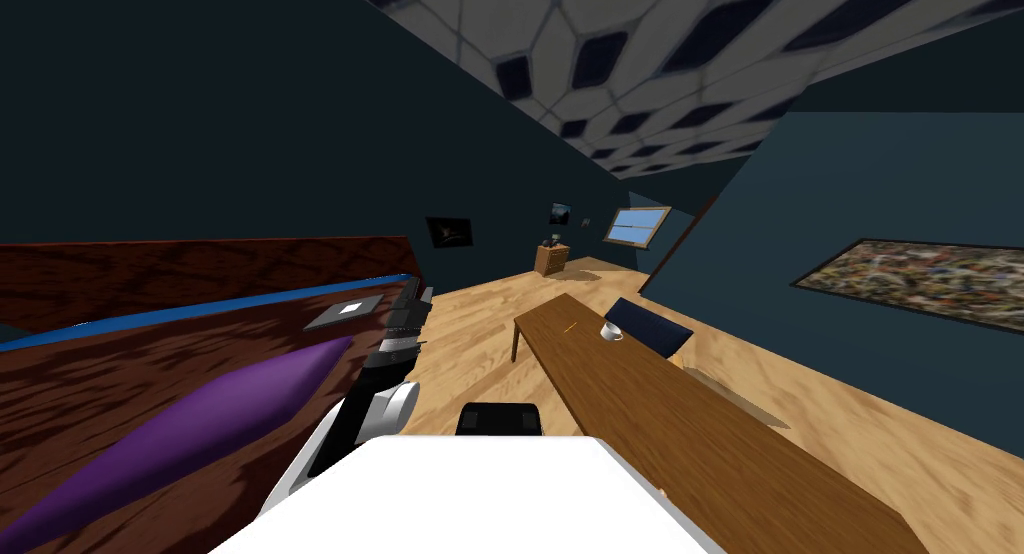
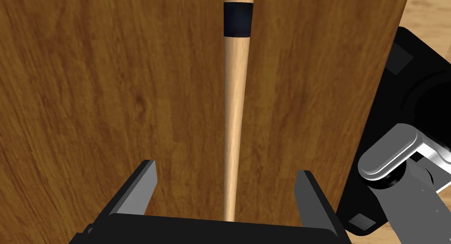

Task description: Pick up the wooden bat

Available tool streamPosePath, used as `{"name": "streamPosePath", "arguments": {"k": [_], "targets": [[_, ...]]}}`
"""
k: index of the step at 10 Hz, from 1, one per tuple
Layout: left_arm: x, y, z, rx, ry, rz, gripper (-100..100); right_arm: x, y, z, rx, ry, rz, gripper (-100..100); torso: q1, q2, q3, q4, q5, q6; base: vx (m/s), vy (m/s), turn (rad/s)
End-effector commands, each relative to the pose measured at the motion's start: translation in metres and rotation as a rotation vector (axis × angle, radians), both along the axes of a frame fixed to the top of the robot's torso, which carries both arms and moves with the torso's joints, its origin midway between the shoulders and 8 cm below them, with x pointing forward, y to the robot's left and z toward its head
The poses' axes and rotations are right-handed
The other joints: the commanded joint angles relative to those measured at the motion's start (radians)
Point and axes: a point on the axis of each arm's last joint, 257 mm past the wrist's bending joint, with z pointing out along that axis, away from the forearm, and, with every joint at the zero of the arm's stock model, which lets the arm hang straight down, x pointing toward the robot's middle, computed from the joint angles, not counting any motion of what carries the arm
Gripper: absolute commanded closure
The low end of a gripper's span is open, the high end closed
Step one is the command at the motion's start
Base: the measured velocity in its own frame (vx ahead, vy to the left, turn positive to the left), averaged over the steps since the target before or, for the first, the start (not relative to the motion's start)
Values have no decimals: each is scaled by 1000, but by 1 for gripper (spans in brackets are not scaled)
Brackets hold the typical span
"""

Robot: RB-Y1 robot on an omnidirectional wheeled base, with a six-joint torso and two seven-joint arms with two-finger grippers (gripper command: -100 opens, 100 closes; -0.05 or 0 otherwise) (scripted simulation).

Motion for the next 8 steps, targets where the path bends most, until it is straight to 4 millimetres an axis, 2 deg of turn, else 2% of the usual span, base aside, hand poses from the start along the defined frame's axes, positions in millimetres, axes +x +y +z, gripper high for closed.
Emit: {"name": "streamPosePath", "arguments": {"k": [1, 2, 4, 5, 6, 8], "targets": [[0, 0, 0, 0, 0, 0, 0, 0, 0, 0, 0, 0, 0, 0, 0, 0, 0, 0, 0, 0, 0, 0, 0], [0, 0, 0, 0, 0, 0, 0, -4, 10, -10, 1, 2, -8, -100, 0, 0, 0, 0, 0, 0, 6, -39, 50], [0, 0, 0, 0, 0, 0, 0, -9, 23, -23, 1, 5, -17, -100, -4, 0, 0, 0, -1, 0, -1, -73, 73], [0, 0, 0, 0, 0, 0, 0, -7, 19, -19, 2, 4, -16, -100, -5, 0, 0, 0, -1, 0, -4, -30, 15], [0, 0, 0, 0, 0, 0, 0, -7, 19, -20, 1, 4, -15, 100, -2, 0, 0, 0, -1, 0, 0, -6, -2], [0, 0, 0, 0, 0, 0, 0, -8, 20, -20, 5, 6, -14, 100, -2, 0, 0, 0, 0, -1, 0, 0, 0]]}}
